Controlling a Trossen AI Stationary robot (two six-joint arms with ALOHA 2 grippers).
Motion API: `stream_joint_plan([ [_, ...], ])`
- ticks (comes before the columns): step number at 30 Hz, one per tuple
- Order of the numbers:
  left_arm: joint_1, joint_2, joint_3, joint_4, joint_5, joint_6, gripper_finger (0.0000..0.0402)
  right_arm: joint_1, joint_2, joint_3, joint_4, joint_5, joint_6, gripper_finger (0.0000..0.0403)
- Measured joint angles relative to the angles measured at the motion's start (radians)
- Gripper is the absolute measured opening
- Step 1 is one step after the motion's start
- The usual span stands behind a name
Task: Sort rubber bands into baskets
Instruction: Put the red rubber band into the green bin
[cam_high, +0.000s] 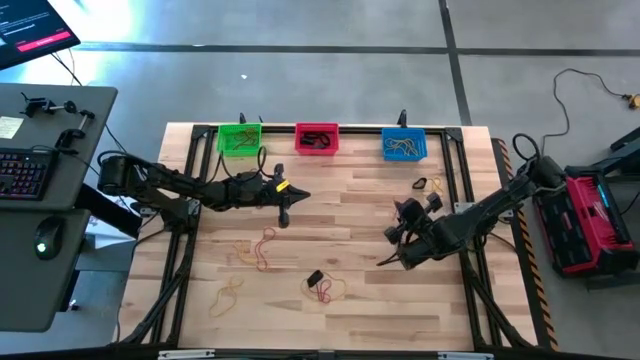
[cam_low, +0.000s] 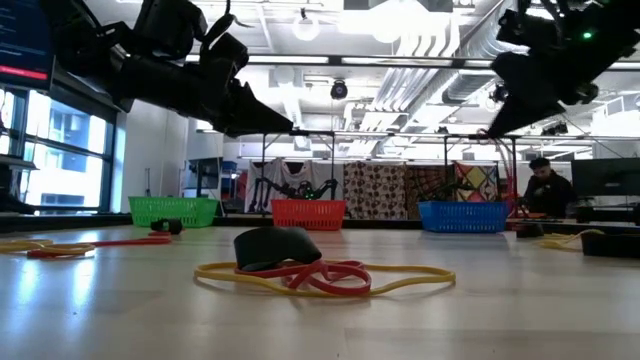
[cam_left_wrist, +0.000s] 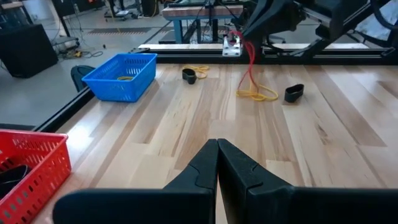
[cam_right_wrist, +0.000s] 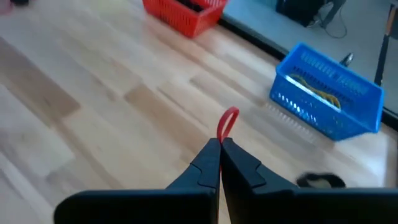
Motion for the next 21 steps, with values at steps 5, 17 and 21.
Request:
stream_joint_plan([
  [5, -0.015, 0.01, 0.002, 0.0, 0.0, 0.0, 0.0008, -0.057, 0.0, 0.0, 0.147, 0.025, -0.125, 0.0],
  [17, -0.076, 0.232, 0.161, -0.002, 0.001, -0.003, 0.0111, -0.168, 0.0, 0.0, 0.671, -0.078, -0.661, 0.0],
  [21, -0.095, 0.296, 0.237, -0.001, 0.004, -0.003, 0.0143, -0.178, 0.0, -0.001, 0.759, -0.129, -0.752, 0.0],
])
